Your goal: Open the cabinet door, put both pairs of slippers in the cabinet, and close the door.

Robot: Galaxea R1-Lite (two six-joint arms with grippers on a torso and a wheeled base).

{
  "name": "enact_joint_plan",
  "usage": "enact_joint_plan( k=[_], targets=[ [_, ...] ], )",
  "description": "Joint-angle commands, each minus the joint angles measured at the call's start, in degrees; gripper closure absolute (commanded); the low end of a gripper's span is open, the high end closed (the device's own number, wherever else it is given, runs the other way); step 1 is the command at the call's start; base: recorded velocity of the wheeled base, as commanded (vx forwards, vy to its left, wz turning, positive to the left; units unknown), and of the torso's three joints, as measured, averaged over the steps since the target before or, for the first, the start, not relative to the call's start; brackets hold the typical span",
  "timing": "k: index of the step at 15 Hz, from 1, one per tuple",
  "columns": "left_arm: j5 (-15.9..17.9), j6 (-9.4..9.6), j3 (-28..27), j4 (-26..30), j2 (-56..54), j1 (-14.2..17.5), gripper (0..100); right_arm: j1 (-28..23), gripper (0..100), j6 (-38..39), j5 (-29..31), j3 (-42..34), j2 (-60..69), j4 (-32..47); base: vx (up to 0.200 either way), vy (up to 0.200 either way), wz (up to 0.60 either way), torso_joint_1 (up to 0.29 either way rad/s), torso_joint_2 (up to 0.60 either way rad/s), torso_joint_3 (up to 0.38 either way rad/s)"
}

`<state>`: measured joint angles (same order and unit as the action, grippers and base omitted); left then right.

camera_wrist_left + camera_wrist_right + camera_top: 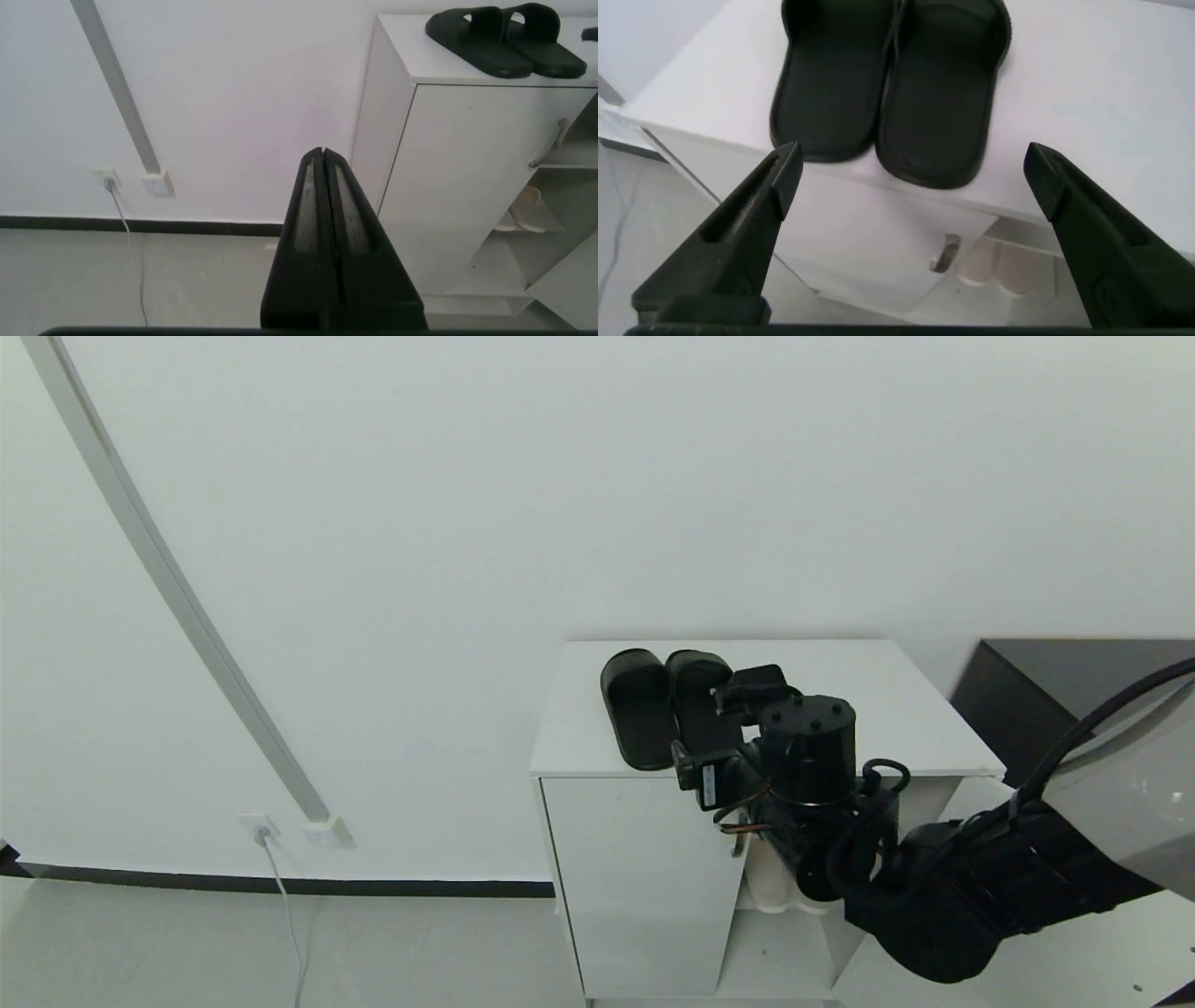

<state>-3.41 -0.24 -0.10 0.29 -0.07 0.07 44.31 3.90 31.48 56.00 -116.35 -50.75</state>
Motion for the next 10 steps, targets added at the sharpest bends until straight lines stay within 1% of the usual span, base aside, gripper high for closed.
enact_joint_plan(
  k=[1, 3, 4, 7, 10],
  targets=[
    [0.0, -0.02, 0.0, 0.0, 0.1, 0.0, 100, 0.3, 0, 2.0, 0.0, 4.5, 0.9, 4.3, 0.0, 0.0, 0.0, 0.0, 0.0, 0.0],
    [0.0, -0.02, 0.0, 0.0, 0.1, 0.0, 100, 0.6, 0, 3.2, 0.0, 5.9, 0.9, 6.3, 0.0, 0.0, 0.0, 0.0, 0.0, 0.0],
    [0.0, -0.02, 0.0, 0.1, 0.1, 0.0, 100, 0.7, 0, 3.9, -0.2, 5.9, 0.4, 6.5, 0.2, 0.0, 0.0, 0.007, 0.0, 0.002],
    [0.8, 1.21, 0.0, 0.1, 0.1, 0.0, 100, 0.5, 0, 4.1, -2.3, 5.9, -1.6, 5.1, 0.2, 0.0, 0.0, -0.004, 0.0, 0.004],
    [0.8, 1.21, 0.0, 0.1, 0.1, 0.0, 100, 0.5, 0, 4.3, -2.6, 6.6, -4.8, 4.9, 0.2, 0.0, 0.0, 0.01, 0.0, 0.001]
  ],
)
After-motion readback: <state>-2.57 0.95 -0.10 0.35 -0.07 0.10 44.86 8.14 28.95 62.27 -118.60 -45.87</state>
